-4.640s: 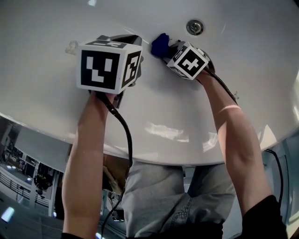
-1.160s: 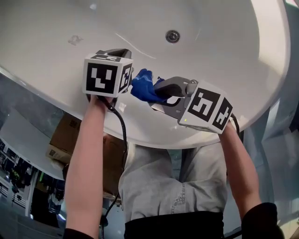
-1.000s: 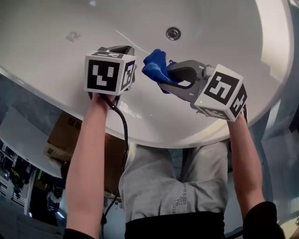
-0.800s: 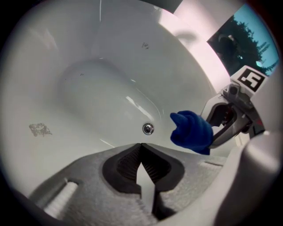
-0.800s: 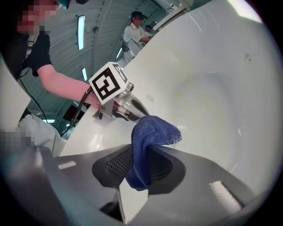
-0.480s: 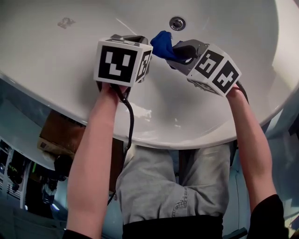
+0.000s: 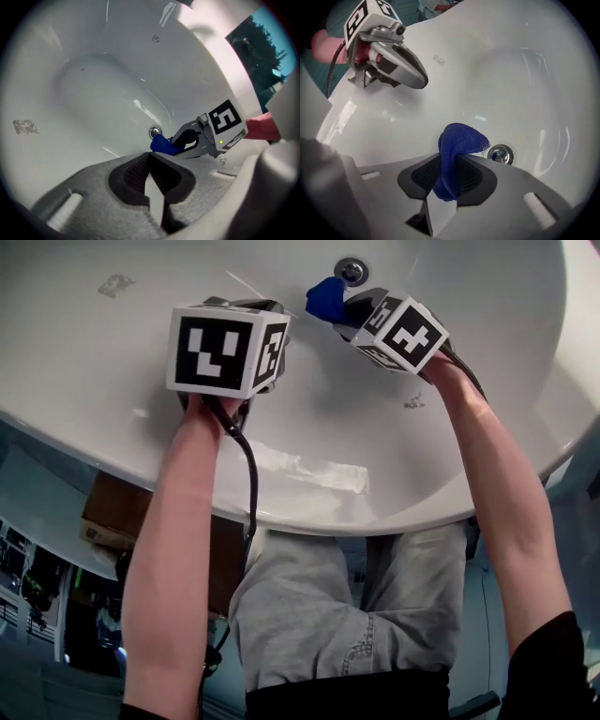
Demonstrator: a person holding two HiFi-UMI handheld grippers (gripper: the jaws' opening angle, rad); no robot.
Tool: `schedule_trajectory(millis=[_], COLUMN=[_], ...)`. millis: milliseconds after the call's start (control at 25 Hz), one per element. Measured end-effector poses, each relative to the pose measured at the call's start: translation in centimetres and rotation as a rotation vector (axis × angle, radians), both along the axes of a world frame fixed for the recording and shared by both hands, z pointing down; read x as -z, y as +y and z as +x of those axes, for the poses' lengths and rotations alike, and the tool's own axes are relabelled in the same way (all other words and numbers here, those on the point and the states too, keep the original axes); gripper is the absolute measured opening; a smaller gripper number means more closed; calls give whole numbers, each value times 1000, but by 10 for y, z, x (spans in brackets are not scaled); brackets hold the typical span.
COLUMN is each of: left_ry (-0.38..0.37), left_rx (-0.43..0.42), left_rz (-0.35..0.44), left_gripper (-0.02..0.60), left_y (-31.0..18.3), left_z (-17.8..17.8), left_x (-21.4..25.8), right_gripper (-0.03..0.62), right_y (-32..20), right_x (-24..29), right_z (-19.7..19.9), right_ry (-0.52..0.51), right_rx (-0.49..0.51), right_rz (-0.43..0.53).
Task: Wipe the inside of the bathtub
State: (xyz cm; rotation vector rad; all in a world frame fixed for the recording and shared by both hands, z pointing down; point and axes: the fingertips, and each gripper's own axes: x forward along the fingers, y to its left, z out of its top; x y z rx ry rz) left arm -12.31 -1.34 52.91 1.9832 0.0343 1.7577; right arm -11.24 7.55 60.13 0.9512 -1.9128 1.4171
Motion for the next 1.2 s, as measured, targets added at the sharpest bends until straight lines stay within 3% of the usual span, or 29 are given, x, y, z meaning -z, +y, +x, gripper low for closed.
schedule_trajectory(millis=[320,840,1200], left_ry=[-6,2,5], left_rx=[-11,15,25], left_rz=[-16,-32,-32], left_gripper=[5,5,5], left_y=[5,4,5], left_z=[-1,-5,-2], left_x=[-13,-19,-15], right_gripper=[103,103,101], right_y=[8,15,22], right_x=[-47,-67,-40], right_z=[-14,-39,-62], right_ry=[9,-25,-180], right_rx=[-13,39,84], right_rz=[-88,-113,-167])
